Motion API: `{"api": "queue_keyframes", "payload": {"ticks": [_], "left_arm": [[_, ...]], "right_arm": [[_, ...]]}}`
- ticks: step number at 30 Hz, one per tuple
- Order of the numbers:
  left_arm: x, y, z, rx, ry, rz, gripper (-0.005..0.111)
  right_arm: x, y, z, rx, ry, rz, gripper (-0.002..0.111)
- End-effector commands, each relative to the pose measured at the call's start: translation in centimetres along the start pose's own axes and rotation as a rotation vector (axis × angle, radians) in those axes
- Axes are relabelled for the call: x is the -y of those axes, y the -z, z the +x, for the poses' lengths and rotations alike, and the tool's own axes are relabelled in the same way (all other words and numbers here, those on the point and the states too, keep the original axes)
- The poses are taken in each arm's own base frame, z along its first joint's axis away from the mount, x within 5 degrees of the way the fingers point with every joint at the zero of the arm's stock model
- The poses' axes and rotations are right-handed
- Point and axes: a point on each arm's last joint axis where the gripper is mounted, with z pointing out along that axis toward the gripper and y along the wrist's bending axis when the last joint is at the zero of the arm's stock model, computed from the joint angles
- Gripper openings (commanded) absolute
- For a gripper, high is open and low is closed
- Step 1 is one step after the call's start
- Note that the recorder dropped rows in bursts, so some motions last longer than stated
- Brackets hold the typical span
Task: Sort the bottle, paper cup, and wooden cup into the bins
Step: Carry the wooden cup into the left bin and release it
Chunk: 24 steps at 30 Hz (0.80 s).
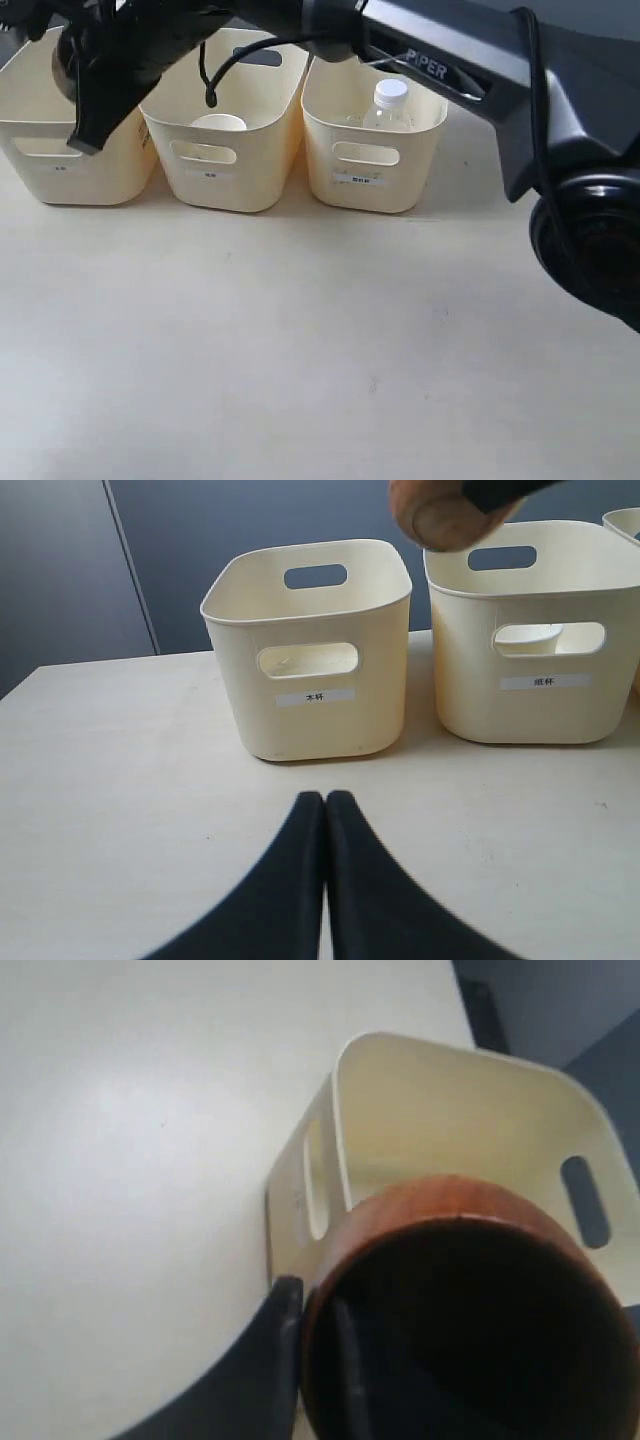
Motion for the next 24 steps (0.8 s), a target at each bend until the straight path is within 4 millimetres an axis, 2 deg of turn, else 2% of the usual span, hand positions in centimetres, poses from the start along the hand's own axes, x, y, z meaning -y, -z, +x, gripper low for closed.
{"api": "queue_keyframes", "payload": {"ticks": [1, 8, 13, 24], "left_arm": [[0.0, 0.0, -0.2, 0.013, 0.000, 0.001, 0.000], [0.0, 0.0, -0.2, 0.013, 0.000, 0.001, 0.000], [0.0, 0.0, -0.2, 0.013, 0.000, 0.001, 0.000], [0.0, 0.0, -0.2, 0.013, 0.000, 0.001, 0.000]], "right_arm": [[2.4, -0.2, 0.5, 0.084, 0.013, 0.108, -0.001], [4.4, -3.3, 2.8, 0.153, -0.009, 0.122, -0.001], [4.5, -5.5, 3.4, 0.209, 0.011, 0.122, -0.001], [4.4, -8.6, 5.0, 0.235, 0.012, 0.150, -0.001]]}}
